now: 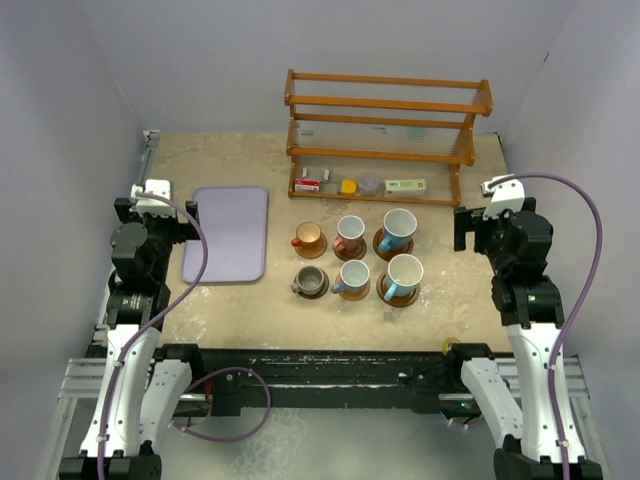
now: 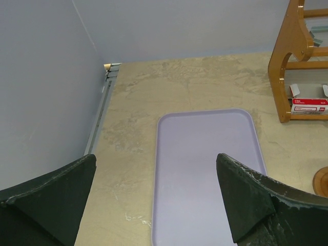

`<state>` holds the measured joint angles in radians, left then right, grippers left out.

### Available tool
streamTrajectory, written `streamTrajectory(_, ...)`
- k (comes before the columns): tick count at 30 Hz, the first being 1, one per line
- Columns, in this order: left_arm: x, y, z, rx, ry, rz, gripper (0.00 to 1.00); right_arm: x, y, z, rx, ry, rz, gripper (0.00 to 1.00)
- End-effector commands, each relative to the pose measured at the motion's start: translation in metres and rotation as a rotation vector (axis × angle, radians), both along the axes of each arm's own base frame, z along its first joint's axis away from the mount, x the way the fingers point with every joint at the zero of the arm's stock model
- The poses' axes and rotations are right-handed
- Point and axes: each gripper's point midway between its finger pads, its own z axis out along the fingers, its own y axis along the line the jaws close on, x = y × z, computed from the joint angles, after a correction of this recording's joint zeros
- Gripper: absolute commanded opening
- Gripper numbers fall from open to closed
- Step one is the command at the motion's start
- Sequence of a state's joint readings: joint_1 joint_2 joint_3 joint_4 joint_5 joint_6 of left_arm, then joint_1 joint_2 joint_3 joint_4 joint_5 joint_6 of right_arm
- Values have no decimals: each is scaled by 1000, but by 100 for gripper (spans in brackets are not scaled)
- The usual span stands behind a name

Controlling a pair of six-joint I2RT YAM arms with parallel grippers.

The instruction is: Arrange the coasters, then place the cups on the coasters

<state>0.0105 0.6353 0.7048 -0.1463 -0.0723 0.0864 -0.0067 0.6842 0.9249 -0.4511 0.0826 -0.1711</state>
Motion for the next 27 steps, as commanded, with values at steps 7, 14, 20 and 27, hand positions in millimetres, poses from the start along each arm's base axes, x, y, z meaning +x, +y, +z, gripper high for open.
streamTrajectory(7, 0, 4, 19, -34, -59, 26, 97, 2, 4, 11, -7, -50, 34, 100)
streamTrajectory(14, 0, 3, 19, -35, -62, 24, 97, 2, 4, 11, -10, -50, 35, 100)
streamTrajectory(20, 0, 2, 20, -30, -59, 12, 97, 2, 4, 9, -11, -45, 36, 100)
streamTrajectory(27, -1, -1, 20, -23, -48, -3, 97, 2, 5, 9, -10, -42, 42, 100)
